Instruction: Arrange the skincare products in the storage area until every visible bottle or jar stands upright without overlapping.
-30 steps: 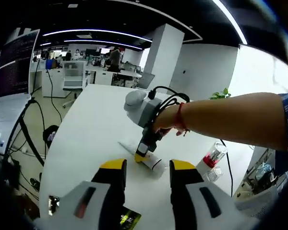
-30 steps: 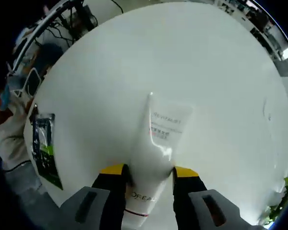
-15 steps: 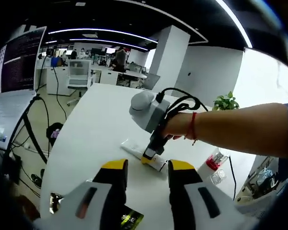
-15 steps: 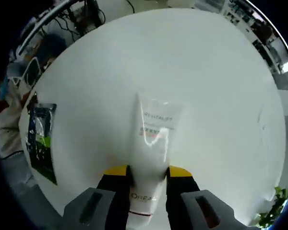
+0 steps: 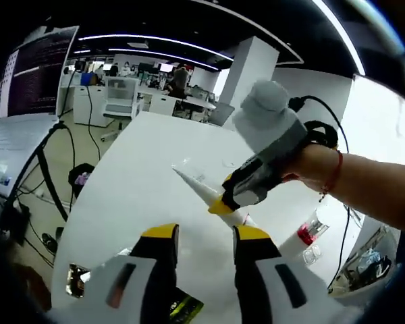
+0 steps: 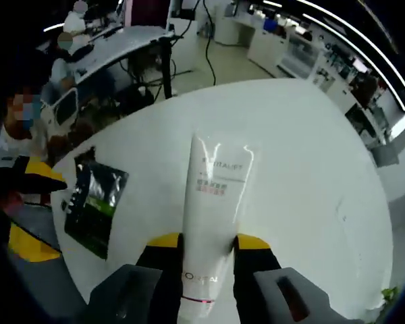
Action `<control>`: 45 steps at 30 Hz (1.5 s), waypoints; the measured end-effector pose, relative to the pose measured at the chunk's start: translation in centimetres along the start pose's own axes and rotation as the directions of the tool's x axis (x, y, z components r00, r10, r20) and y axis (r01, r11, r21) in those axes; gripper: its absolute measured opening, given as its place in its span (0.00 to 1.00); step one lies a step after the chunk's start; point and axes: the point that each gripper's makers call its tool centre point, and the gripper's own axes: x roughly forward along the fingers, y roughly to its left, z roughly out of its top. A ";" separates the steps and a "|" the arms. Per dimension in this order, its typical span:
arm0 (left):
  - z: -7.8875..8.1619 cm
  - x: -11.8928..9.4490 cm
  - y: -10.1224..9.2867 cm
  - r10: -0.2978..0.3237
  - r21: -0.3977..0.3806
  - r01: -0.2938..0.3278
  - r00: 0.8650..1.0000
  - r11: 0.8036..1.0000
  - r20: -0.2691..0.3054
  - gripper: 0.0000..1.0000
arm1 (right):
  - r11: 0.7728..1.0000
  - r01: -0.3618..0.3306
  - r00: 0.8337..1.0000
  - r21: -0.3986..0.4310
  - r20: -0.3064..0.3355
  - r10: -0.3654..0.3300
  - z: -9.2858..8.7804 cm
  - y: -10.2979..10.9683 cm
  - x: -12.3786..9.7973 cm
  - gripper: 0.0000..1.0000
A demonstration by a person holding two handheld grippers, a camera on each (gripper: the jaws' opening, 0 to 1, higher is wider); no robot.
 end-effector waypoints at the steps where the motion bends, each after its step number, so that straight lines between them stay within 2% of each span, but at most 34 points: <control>1: 0.1 0.0 0.0 -0.006 -0.023 0.006 1.000 1.000 0.009 0.27 | 1.000 0.001 0.999 -0.006 0.033 0.000 0.4 0.3 -0.5 0.23; 4: 0.9 -0.2 0.1 -0.020 -0.080 0.024 0.998 0.996 0.055 0.27 | 1.000 0.008 0.992 -0.022 0.126 -0.005 1.3 1.4 -2.3 0.24; 6: 2.5 -0.7 0.0 -0.040 -0.121 0.057 0.990 0.991 0.136 0.28 | 0.999 0.018 0.984 -0.031 0.178 -0.013 1.4 2.5 -3.8 0.24; 10: 3.5 -1.4 -1.2 -0.126 -0.183 0.162 0.972 0.970 0.196 0.32 | 0.999 0.044 0.965 -0.023 0.259 -0.036 1.5 3.7 -6.0 0.24; 12: 3.8 -1.6 -2.0 -0.178 -0.200 0.221 0.960 0.954 0.215 0.32 | 0.998 0.058 0.953 -0.019 0.298 -0.050 1.5 4.2 -7.0 0.24; 15: 4.7 -2.1 -3.7 -0.263 -0.205 0.321 0.928 0.925 0.265 0.30 | 0.994 0.104 0.936 -0.044 0.342 -0.083 1.6 4.6 -8.1 0.24; 18: 4.4 -1.9 -4.4 -0.281 -0.180 0.330 0.926 0.927 0.251 0.27 | 0.983 0.153 0.917 -0.096 0.386 -0.105 2.0 5.1 -9.0 0.24; 21: 3.6 -1.5 -4.7 -0.293 -0.124 0.323 0.932 0.938 0.211 0.23 | 0.983 0.133 0.913 -0.128 0.401 -0.071 2.0 6.5 -9.6 0.25; 24: 3.6 -1.6 -6.6 -0.386 -0.154 0.425 0.894 0.892 0.230 0.15 | 0.985 0.110 0.915 -0.136 0.400 -0.047 2.0 7.4 -9.8 0.25; 27: 3.4 -1.6 -6.3 -0.360 -0.092 0.385 0.910 0.919 0.208 0.13 | 0.975 0.141 0.912 -0.172 0.406 -0.061 1.9 7.4 -9.9 0.26; 30: 2.4 -1.3 -6.2 -0.332 -0.028 0.338 0.934 0.941 0.136 0.11 | 0.970 0.114 0.928 -0.213 0.371 -0.027 1.2 7.9 -9.2 0.30; 33: 1.8 -0.7 -6.0 -0.307 0.057 0.303 0.946 0.951 0.105 0.10 | 0.946 0.107 0.937 -0.307 0.350 0.007 0.4 8.0 -8.6 0.32; 35: 1.9 -0.6 -5.9 -0.299 0.114 0.287 0.949 0.951 0.101 0.09 | 0.929 0.092 0.940 -0.358 0.340 0.038 0.1 8.0 -8.8 0.33; 38: 1.3 -0.3 -5.2 -0.251 0.185 0.237 0.966 0.954 0.057 0.09 | 0.874 0.140 0.937 -0.465 0.348 0.035 -0.2 7.3 -10.1 0.31; 39: 1.1 -0.3 -5.3 -0.254 0.202 0.239 0.966 0.950 0.049 0.09 | 0.867 0.138 0.937 -0.478 0.346 0.042 -0.3 6.9 -10.5 0.28; 41: 0.9 -0.2 -5.7 -0.258 0.236 0.244 0.966 0.941 0.032 0.09 | 0.853 0.134 0.938 -0.505 0.342 0.055 -0.5 6.2 -11.4 0.30; 44: 0.4 -0.1 -6.6 -0.285 0.291 0.271 0.958 0.918 0.006 0.09 | 0.858 0.090 0.928 -0.505 0.355 0.111 -0.1 5.4 -13.1 0.35; 45: 0.1 -0.1 -6.9 -0.294 0.304 0.282 0.956 0.910 -0.006 0.09 | 0.849 0.083 0.926 -0.522 0.355 0.127 0.1 5.2 -13.5 0.36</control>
